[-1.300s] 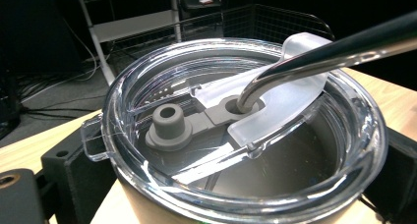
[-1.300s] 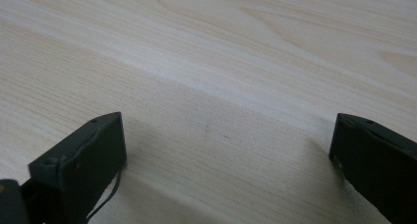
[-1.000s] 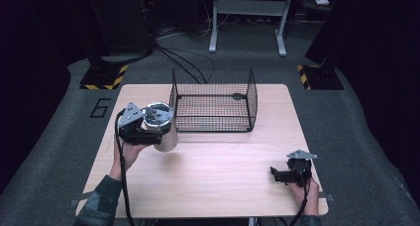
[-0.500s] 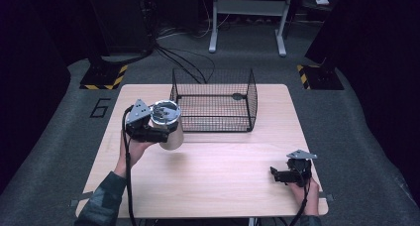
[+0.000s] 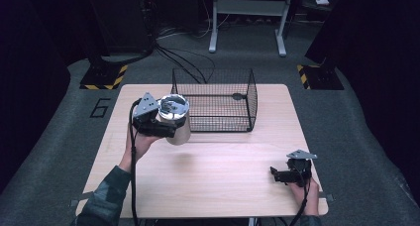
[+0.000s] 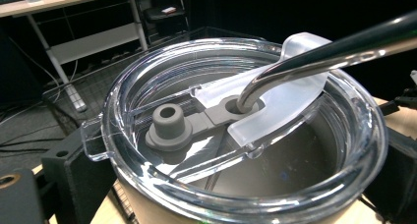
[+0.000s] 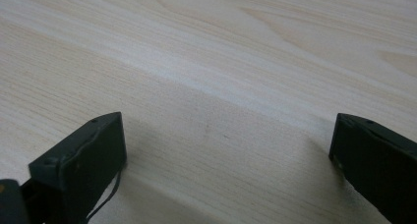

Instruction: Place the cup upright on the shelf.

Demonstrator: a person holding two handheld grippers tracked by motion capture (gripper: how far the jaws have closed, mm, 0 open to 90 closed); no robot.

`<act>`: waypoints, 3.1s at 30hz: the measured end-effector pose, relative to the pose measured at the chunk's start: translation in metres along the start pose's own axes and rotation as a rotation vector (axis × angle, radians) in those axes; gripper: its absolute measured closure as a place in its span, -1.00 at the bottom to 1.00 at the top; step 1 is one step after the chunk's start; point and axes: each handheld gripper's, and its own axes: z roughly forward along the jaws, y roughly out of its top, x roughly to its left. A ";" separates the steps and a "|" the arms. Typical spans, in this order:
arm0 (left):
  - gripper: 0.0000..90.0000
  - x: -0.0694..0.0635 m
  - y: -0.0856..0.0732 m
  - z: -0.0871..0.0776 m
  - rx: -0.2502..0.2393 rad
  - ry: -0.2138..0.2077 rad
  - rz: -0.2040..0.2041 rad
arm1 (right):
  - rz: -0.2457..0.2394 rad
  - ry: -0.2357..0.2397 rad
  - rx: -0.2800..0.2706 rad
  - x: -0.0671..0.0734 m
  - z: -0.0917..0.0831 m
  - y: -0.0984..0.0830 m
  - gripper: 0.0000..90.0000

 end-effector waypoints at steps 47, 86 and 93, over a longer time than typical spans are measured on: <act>-0.91 0.008 0.059 0.056 -0.015 -0.026 0.038 | -0.002 0.001 0.000 0.000 0.000 0.000 -0.99; -0.91 0.037 0.077 0.136 0.041 0.043 -0.034 | 0.003 0.003 -0.002 0.000 0.000 0.000 -0.99; -0.91 0.039 0.071 0.153 0.073 0.061 -0.036 | 0.004 0.002 -0.002 0.000 0.000 0.000 -0.99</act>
